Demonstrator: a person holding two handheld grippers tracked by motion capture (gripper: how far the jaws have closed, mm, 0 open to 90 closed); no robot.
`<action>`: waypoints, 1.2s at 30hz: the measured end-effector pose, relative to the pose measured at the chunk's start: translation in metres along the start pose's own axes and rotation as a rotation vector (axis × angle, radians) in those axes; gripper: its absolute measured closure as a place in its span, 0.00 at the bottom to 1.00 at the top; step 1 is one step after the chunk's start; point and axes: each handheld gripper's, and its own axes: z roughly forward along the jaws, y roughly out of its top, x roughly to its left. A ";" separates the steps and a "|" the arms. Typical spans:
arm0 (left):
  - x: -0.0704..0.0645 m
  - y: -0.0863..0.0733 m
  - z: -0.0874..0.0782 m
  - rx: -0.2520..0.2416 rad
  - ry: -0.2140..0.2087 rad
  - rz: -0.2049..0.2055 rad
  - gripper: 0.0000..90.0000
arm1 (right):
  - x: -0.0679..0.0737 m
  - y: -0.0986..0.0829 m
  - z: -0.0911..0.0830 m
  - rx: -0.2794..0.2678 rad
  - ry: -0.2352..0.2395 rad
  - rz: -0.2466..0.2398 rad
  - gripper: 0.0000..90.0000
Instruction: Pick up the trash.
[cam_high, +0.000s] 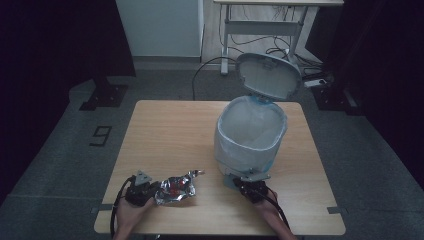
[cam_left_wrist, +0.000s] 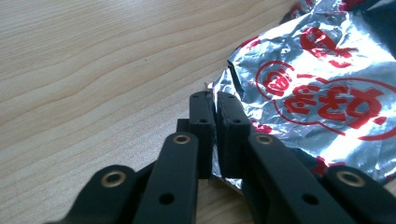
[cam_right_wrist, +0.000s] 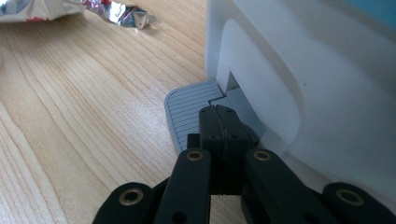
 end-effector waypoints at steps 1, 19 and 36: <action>0.000 0.000 0.000 -0.001 -0.001 0.002 0.96 | 0.000 0.000 0.000 0.000 0.000 0.000 1.00; 0.001 0.012 -0.038 -0.203 -0.074 -0.037 1.00 | 0.000 0.000 0.000 -0.004 0.001 0.002 1.00; 0.003 0.020 -0.056 -0.260 -0.134 -0.049 1.00 | 0.000 -0.001 0.000 -0.005 0.002 0.004 1.00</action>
